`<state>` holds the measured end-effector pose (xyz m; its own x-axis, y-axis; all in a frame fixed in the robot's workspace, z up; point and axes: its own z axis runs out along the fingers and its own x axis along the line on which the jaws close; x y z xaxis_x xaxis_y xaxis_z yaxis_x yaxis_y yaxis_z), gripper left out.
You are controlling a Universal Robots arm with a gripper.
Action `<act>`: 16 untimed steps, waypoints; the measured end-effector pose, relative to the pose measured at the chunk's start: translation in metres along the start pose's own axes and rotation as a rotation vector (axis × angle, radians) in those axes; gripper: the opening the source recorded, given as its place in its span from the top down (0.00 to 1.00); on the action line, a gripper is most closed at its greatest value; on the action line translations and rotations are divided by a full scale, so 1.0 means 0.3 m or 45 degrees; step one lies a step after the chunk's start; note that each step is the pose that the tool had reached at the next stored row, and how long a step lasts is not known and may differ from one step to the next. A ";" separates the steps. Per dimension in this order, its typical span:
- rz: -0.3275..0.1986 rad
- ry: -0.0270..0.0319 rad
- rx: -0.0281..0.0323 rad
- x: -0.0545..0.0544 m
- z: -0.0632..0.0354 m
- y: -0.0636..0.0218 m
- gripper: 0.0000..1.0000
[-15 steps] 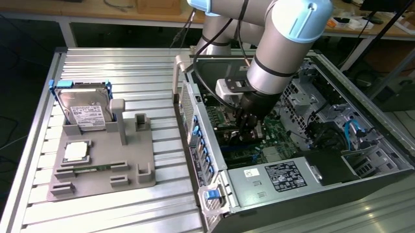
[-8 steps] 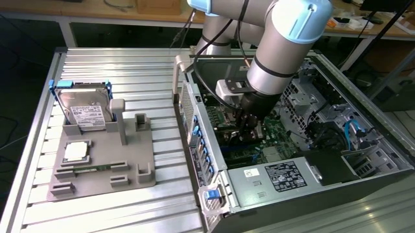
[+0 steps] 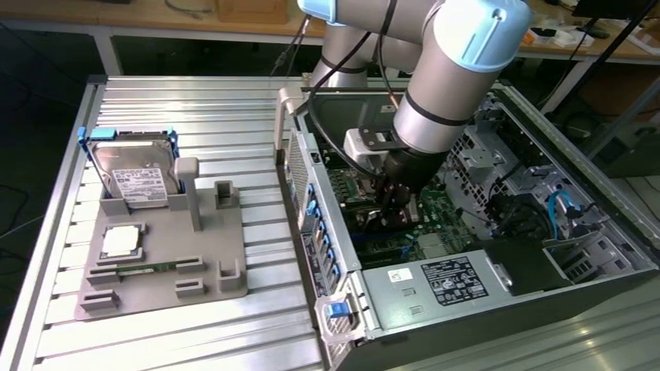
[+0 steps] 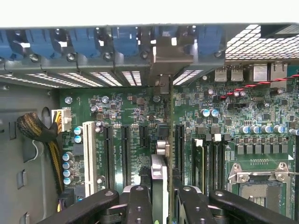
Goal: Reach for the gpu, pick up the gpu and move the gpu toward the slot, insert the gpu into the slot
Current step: 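Insert the gpu into the slot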
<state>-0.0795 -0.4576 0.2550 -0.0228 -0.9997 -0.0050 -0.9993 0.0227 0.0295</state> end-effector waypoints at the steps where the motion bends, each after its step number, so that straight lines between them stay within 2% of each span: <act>1: 0.000 -0.0001 -0.0001 0.000 0.000 0.000 0.73; 4: -0.002 -0.0002 -0.0001 0.000 0.001 0.000 0.73; 7: -0.006 0.0014 -0.0009 0.001 0.016 0.000 0.73; 11: -0.006 0.0000 -0.0002 -0.001 0.020 0.000 0.73; 12: -0.006 -0.0025 0.0010 -0.004 0.022 -0.001 0.73; 14: -0.006 0.0002 -0.0002 -0.006 0.019 -0.001 0.73; 16: -0.006 -0.0003 0.0000 -0.006 0.022 0.000 0.73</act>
<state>-0.0795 -0.4558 0.2486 -0.0182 -0.9998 -0.0054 -0.9994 0.0181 0.0295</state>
